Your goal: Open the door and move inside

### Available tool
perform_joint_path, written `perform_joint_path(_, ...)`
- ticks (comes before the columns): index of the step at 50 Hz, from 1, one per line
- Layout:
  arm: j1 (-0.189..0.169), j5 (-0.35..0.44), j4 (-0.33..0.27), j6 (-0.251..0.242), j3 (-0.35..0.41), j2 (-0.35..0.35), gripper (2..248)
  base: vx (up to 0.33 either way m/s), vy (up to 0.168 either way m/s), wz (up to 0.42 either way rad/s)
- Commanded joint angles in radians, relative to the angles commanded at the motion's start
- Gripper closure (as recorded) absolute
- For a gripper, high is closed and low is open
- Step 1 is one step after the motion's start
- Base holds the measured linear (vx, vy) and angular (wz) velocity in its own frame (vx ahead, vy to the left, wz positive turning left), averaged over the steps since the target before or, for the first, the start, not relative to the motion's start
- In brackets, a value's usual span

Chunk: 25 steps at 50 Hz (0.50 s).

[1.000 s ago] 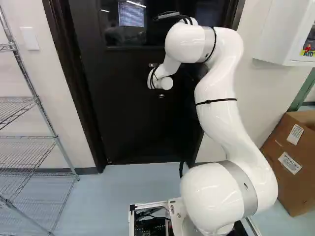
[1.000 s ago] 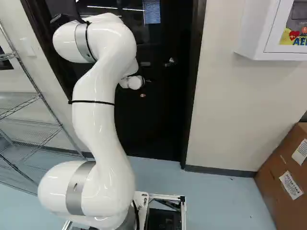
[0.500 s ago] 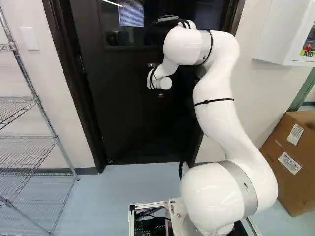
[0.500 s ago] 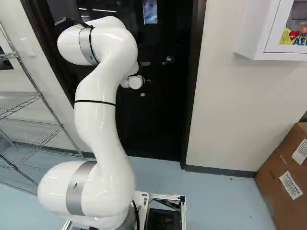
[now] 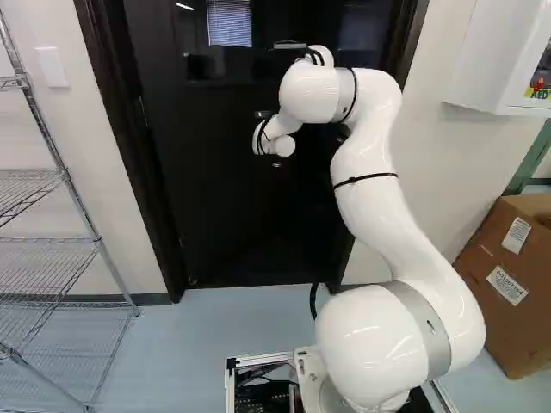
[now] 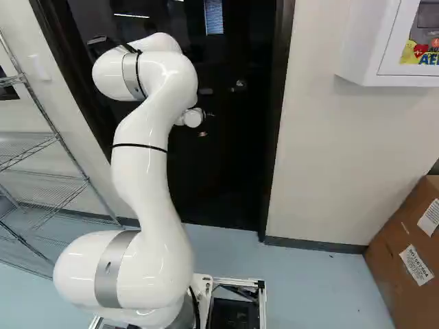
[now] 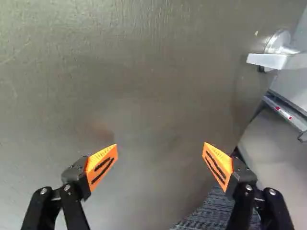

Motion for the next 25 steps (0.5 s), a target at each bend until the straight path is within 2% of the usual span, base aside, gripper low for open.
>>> perform_joint_path(13, 0.001, 0.0, 0.0, 0.0, -0.008, -0.006, 3, 0.0, 0.0, 0.0)
perform_joint_path(25, 0.003, 0.0, 0.0, 0.0, 0.055, 0.039, 3, 0.0, 0.0, 0.0)
